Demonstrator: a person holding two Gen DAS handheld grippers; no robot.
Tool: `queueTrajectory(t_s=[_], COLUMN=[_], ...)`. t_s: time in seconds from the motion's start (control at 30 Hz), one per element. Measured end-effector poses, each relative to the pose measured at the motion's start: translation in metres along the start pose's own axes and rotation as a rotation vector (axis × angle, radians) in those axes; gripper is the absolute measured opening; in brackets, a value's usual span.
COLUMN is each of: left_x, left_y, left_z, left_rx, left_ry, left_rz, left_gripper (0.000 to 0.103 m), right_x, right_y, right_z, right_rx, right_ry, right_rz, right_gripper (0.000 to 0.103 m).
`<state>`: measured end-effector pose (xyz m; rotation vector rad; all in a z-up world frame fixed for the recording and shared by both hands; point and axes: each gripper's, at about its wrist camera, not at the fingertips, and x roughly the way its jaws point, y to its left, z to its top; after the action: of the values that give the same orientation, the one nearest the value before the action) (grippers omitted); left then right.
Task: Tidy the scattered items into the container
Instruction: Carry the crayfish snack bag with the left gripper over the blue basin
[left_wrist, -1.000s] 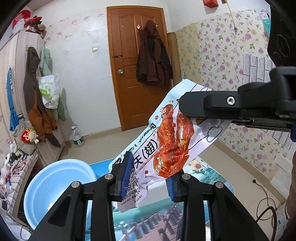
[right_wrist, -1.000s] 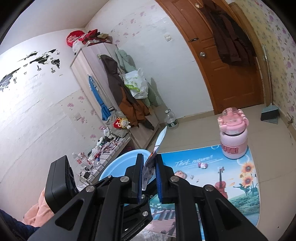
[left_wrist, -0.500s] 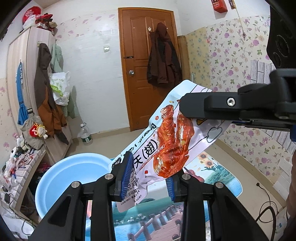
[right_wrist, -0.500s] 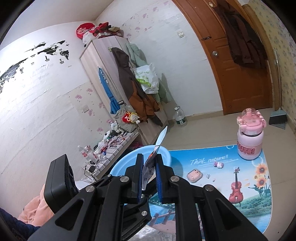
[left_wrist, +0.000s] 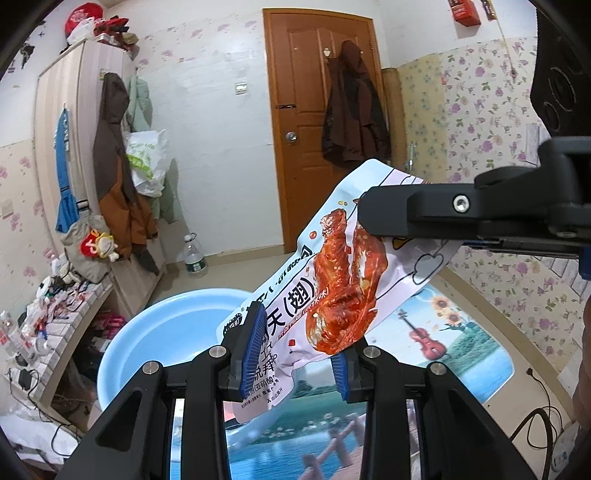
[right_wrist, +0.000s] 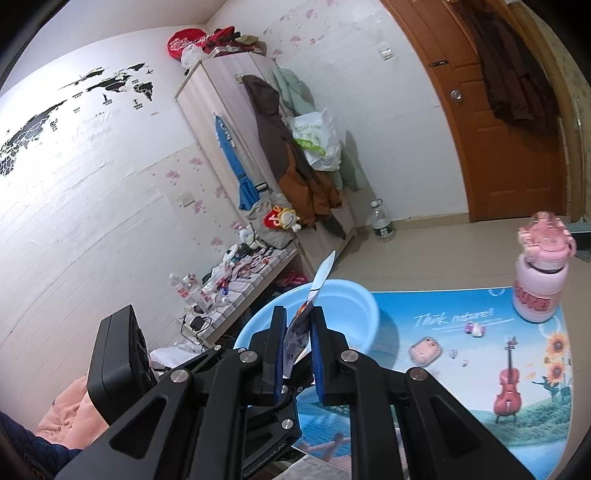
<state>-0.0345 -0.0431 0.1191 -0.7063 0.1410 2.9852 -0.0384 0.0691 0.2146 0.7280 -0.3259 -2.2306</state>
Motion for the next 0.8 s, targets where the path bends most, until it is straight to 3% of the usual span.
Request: queueTrajectory(t_s=[0.8], left_x=[0.029], left_y=[0.074], left_z=[-0.031], left_rx=[-0.072], left_ry=[0.085], left_rz=[0.087], left_gripper=[0.031], right_x=[0.116], right_y=[0.014], right_z=[-0.004], right_rx=[-0.034], right_ry=[0.133], right_rz=[0.074], right_gripper=[0.014])
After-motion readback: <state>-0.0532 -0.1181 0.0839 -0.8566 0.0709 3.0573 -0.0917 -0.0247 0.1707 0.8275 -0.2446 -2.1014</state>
